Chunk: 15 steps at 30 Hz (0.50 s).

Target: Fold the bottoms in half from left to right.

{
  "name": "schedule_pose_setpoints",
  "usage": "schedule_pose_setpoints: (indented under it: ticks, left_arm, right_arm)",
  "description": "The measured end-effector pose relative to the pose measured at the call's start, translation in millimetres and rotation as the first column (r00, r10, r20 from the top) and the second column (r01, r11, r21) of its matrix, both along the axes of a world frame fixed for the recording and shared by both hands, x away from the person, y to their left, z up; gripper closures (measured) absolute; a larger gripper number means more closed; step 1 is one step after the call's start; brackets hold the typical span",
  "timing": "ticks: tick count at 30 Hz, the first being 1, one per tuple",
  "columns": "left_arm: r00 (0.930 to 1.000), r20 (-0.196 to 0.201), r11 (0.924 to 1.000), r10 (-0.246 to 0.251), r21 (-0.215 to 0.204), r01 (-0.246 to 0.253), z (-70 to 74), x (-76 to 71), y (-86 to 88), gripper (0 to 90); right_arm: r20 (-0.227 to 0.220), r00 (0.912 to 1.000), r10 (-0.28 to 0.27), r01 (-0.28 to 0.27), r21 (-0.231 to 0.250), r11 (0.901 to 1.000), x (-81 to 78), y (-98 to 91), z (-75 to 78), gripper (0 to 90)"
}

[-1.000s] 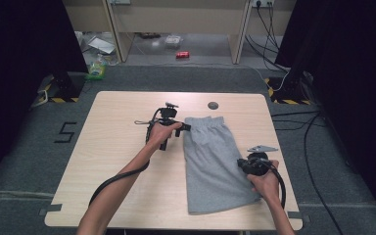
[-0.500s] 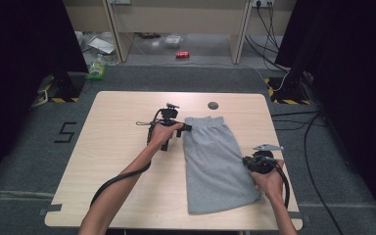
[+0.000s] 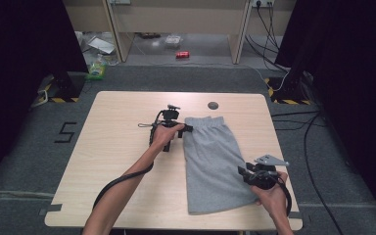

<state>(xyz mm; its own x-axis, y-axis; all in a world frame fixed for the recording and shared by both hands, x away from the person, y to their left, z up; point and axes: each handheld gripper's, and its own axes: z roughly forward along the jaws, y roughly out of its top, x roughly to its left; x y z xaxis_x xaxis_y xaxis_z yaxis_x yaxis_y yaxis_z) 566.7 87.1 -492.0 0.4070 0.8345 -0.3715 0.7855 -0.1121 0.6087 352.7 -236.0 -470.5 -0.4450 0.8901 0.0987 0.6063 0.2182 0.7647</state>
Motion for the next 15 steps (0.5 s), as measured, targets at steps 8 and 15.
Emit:
schedule_pose_setpoints:
  ticks: [8, 15]
  left_arm:
    - [0.9997, 0.023, 0.9981, -0.007, 0.061, 0.006, -5.8, 4.9, -10.4, 42.1]
    - [0.9959, 0.079, 0.986, -0.046, 0.164, 0.033, -7.0, 5.9, -23.8, 53.2]
  right_arm:
    - [0.009, 0.992, 0.126, -0.126, 0.007, 0.992, -27.8, 32.5, 1.7, 53.7]
    - [0.009, 0.9771, 0.213, -0.213, 0.007, 0.9771, -43.1, 62.4, 0.3, 51.9]
